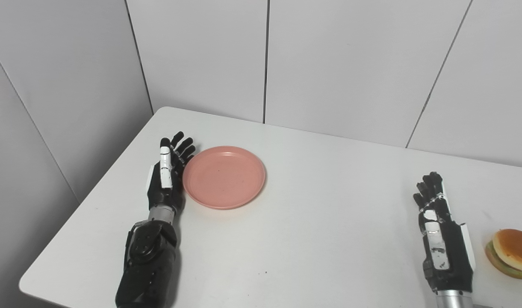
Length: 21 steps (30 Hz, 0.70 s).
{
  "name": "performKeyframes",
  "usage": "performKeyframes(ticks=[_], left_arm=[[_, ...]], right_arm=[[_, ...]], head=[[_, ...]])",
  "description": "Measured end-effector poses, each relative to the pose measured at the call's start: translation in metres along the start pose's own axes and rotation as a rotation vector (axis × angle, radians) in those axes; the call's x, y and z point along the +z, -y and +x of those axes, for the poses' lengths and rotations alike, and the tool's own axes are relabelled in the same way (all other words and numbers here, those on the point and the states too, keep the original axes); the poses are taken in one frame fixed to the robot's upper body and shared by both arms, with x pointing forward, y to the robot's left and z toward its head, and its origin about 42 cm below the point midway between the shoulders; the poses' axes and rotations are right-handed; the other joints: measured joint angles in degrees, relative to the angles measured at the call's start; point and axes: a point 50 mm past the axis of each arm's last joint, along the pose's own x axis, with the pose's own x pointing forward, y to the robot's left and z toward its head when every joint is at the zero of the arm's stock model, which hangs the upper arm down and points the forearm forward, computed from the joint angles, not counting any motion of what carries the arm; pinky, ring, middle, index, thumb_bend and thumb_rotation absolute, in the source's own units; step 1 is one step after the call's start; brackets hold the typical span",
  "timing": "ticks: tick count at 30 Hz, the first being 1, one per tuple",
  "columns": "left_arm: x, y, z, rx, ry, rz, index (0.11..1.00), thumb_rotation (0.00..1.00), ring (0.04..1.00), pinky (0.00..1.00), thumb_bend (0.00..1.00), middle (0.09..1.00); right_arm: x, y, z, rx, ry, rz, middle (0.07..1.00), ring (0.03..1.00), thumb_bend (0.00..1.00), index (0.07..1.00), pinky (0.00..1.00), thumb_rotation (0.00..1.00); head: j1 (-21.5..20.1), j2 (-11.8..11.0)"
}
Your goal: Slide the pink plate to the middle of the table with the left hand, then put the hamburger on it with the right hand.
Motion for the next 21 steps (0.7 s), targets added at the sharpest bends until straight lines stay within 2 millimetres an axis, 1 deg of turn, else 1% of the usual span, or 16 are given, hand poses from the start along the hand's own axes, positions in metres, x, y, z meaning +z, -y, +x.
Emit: performKeyframes(ticks=[1,3,10,12,17,19,21], left_arm=[[-0.001,0.002,0.000,-0.008,-0.003,-0.003,0.850,1.00,0.867,0.87,0.63,0.850],[-0.002,0.007,-0.001,-0.021,-0.008,-0.012,0.843,1.00,0.862,0.86,0.63,0.846],[-0.009,0.035,-0.006,-0.093,-0.047,-0.029,0.846,1.00,0.868,0.88,0.61,0.850],[-0.011,0.040,-0.008,-0.118,-0.055,-0.025,0.847,1.00,0.871,0.91,0.60,0.852],[-0.016,0.054,-0.013,-0.157,-0.065,-0.009,0.831,1.00,0.855,0.88,0.59,0.839],[-0.018,0.059,-0.015,-0.176,-0.068,-0.006,0.841,1.00,0.867,0.90,0.62,0.848],[-0.020,0.065,-0.017,-0.211,-0.075,0.009,0.843,1.00,0.867,0.89,0.62,0.850]], right_arm=[[0.000,0.000,0.000,0.001,0.000,-0.001,1.000,1.000,0.50,1.000,1.00,0.84],[0.000,-0.001,0.000,0.000,0.000,0.003,1.000,1.000,0.50,1.000,1.00,0.84],[0.001,-0.003,0.000,-0.004,0.005,-0.001,1.000,1.000,0.52,1.000,1.00,0.83],[0.001,-0.004,0.000,-0.007,0.006,-0.006,1.000,1.000,0.53,1.000,1.00,0.84],[0.002,-0.003,-0.001,-0.015,0.005,-0.020,1.000,1.000,0.53,1.000,1.00,0.84],[0.002,-0.003,-0.001,-0.016,0.006,-0.019,1.000,1.000,0.52,1.000,1.00,0.84],[0.003,-0.003,-0.001,-0.018,0.007,-0.017,1.000,1.000,0.53,1.000,1.00,0.84]], head=[[-0.01,0.00],[-1.32,0.53],[-2.47,1.06],[-2.73,0.97],[-3.26,1.23],[-3.43,1.41],[-3.96,1.67]])
